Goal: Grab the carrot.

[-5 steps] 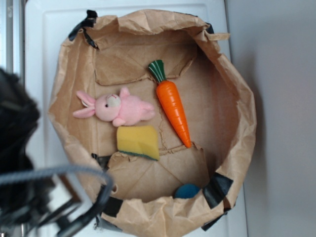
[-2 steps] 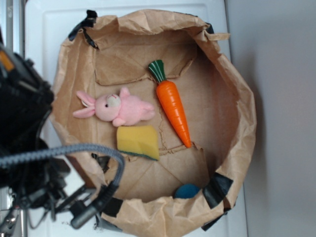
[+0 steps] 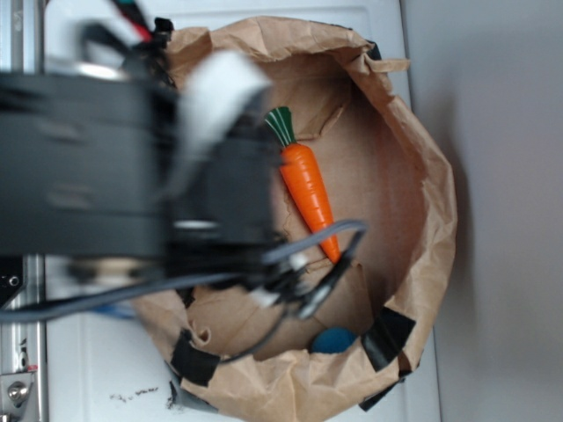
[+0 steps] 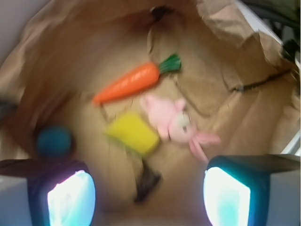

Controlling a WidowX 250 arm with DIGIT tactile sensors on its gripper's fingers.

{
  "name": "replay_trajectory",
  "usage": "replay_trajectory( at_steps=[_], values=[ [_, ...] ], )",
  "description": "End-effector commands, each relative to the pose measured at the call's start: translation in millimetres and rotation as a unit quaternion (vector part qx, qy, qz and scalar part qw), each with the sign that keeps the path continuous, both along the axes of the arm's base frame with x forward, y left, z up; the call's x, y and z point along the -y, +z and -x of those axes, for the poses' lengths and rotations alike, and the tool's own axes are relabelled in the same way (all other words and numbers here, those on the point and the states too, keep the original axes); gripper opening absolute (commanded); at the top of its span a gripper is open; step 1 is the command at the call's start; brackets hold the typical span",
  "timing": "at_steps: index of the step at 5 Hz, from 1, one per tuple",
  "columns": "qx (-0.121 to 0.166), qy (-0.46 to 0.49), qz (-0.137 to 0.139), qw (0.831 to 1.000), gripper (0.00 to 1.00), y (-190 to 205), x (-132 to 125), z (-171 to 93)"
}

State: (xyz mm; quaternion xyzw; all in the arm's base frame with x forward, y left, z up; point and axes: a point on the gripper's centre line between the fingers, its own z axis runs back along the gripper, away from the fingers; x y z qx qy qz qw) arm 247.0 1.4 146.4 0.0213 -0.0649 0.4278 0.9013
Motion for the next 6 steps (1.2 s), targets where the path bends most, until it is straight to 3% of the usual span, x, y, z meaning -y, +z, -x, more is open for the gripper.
replay_trajectory(
  at_steps=[1, 2, 3, 5, 6],
  values=[
    [0.072, 0.057, 0.017, 0.996, 1.0, -22, -16, -33],
    [0.068, 0.057, 0.011, 0.996, 1.0, -40, -20, -45],
    [0.064, 0.017, 0.023, 0.998, 1.0, -42, -24, -51],
    [0.094, 0.097, 0.047, 0.99, 1.0, -41, -40, -47],
    [0.121, 0.088, 0.047, 0.988, 1.0, -49, -42, -42]
  ],
)
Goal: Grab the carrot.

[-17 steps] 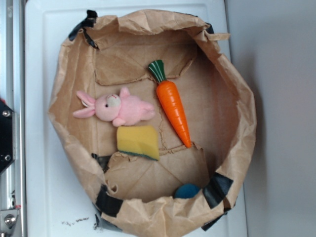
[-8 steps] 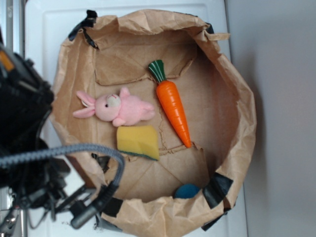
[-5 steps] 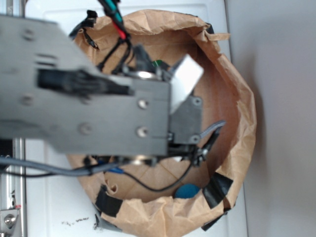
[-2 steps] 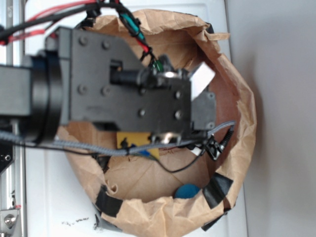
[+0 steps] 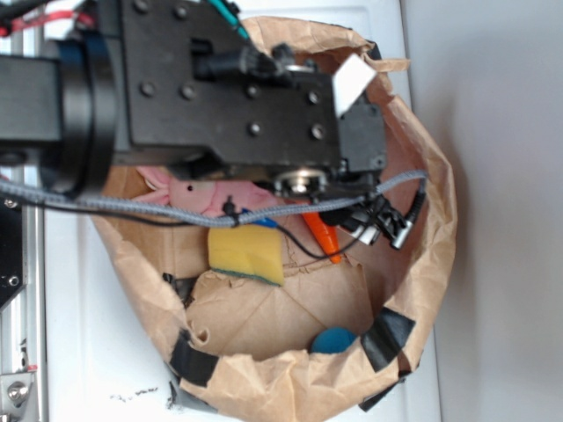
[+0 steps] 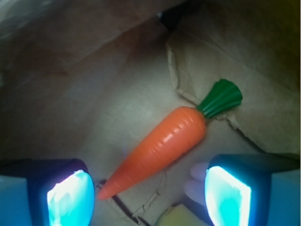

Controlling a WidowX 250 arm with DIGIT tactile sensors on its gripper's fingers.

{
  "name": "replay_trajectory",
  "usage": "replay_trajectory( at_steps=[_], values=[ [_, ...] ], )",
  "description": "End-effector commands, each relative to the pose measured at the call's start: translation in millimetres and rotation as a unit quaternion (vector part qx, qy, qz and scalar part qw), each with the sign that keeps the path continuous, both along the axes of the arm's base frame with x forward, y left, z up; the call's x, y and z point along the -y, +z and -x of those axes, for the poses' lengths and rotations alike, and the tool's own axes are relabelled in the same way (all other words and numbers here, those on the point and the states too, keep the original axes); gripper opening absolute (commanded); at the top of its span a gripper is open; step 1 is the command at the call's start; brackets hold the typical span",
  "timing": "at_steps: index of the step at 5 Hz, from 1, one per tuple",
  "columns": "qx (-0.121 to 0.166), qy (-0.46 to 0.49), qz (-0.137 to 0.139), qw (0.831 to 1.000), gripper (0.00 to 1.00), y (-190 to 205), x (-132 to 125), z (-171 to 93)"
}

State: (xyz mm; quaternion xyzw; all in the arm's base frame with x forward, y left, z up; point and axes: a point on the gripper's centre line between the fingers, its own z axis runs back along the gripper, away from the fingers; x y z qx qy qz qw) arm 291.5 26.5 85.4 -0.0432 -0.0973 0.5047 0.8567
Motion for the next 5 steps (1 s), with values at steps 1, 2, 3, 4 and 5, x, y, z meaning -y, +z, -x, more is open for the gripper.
replay_trajectory(
  at_steps=[1, 2, 3, 4, 5],
  values=[
    [0.054, 0.01, -0.008, 0.998, 1.0, -3, -14, 3],
    [0.056, 0.009, -0.024, 0.998, 1.0, -15, -5, -7],
    [0.039, 0.016, -0.057, 0.997, 1.0, -22, 0, -25],
    [0.021, 0.024, -0.076, 0.997, 1.0, -34, 0, 0],
    [0.023, 0.02, -0.068, 0.997, 1.0, -37, 6, 35]
  ],
)
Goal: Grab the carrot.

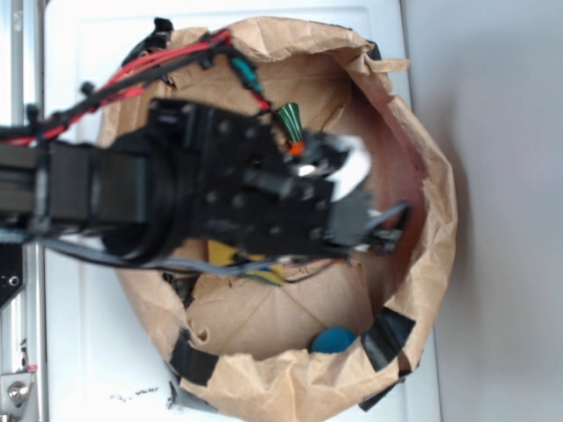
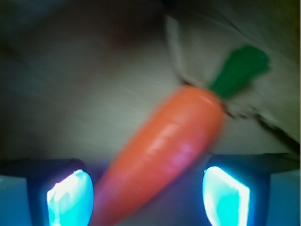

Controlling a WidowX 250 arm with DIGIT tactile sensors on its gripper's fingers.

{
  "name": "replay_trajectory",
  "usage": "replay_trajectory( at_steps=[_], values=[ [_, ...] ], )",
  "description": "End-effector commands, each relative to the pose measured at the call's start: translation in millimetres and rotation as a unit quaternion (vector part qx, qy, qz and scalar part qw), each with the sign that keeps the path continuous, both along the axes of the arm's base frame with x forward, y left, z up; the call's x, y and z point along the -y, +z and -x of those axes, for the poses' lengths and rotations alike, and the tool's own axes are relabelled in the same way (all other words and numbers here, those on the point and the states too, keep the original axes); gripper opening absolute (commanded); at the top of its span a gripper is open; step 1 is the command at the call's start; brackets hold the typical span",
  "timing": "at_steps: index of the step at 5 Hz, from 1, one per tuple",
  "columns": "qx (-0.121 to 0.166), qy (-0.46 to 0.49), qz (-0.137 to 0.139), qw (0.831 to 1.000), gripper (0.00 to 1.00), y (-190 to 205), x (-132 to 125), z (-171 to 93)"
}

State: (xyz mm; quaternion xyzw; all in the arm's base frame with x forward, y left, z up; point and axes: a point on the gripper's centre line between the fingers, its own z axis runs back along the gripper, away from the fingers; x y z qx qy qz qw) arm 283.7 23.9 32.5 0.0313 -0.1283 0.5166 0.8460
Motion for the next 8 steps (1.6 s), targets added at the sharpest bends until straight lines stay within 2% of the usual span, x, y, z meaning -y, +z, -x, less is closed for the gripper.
replay_trajectory(
  at_steps=[1, 2, 3, 4, 7, 8],
  values=[
    [0.031, 0.0, -0.001, 1.0, 0.96, 16, 4, 46],
    [0.047, 0.002, -0.004, 0.999, 0.0, 21, 7, 39],
    [0.052, -0.008, 0.001, 0.999, 0.0, 21, 15, 1],
    [0.054, -0.026, -0.007, 0.998, 1.0, 26, 14, -6],
    [0.054, -0.026, -0.007, 0.998, 1.0, 26, 14, -6],
    [0.015, 0.012, 0.048, 0.999, 1.0, 41, 9, -24]
  ],
)
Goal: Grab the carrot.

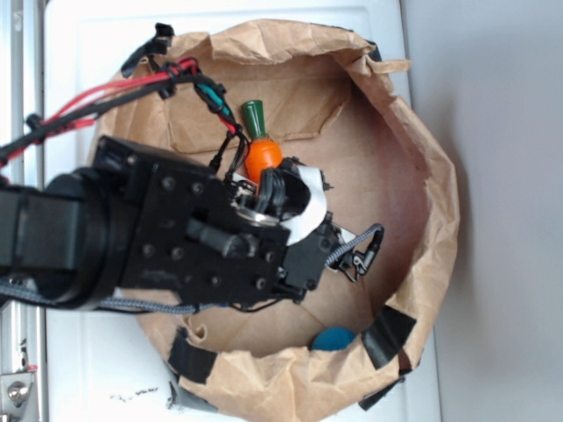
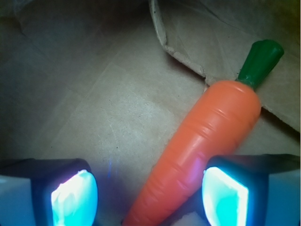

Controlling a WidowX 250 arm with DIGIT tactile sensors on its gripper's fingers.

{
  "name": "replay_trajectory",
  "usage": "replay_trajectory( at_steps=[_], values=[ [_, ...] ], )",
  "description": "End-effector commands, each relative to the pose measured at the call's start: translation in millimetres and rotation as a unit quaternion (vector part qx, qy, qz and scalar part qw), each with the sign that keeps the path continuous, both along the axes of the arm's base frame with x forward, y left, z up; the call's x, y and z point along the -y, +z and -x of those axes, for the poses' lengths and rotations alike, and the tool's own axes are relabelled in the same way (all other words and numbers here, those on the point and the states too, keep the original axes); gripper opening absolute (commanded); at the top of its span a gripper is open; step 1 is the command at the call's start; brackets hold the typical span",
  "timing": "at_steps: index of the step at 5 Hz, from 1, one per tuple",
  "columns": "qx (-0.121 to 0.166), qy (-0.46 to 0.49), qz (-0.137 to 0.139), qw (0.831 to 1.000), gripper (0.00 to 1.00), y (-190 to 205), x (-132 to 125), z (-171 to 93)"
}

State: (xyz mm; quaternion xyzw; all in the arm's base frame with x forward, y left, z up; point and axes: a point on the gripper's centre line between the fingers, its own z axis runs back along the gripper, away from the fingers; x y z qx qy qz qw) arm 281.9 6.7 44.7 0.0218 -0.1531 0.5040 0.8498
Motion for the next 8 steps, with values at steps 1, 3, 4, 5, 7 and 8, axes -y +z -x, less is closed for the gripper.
replay_trajectory(
  at_steps=[1, 3, 4, 5, 7, 8],
  values=[
    [-0.019, 0.051, 0.087, 0.995, 1.0, 41, -14, -34],
    [-0.038, 0.118, 0.125, 0.984, 1.0, 39, -27, -23],
    [-0.022, 0.103, 0.109, 0.988, 1.0, 19, -29, -16],
    [-0.012, 0.104, 0.087, 0.991, 1.0, -9, -25, -22],
    [-0.023, 0.098, 0.072, 0.992, 0.0, -33, -19, -28],
    [-0.02, 0.1, 0.075, 0.992, 0.0, -32, -20, -25]
  ],
)
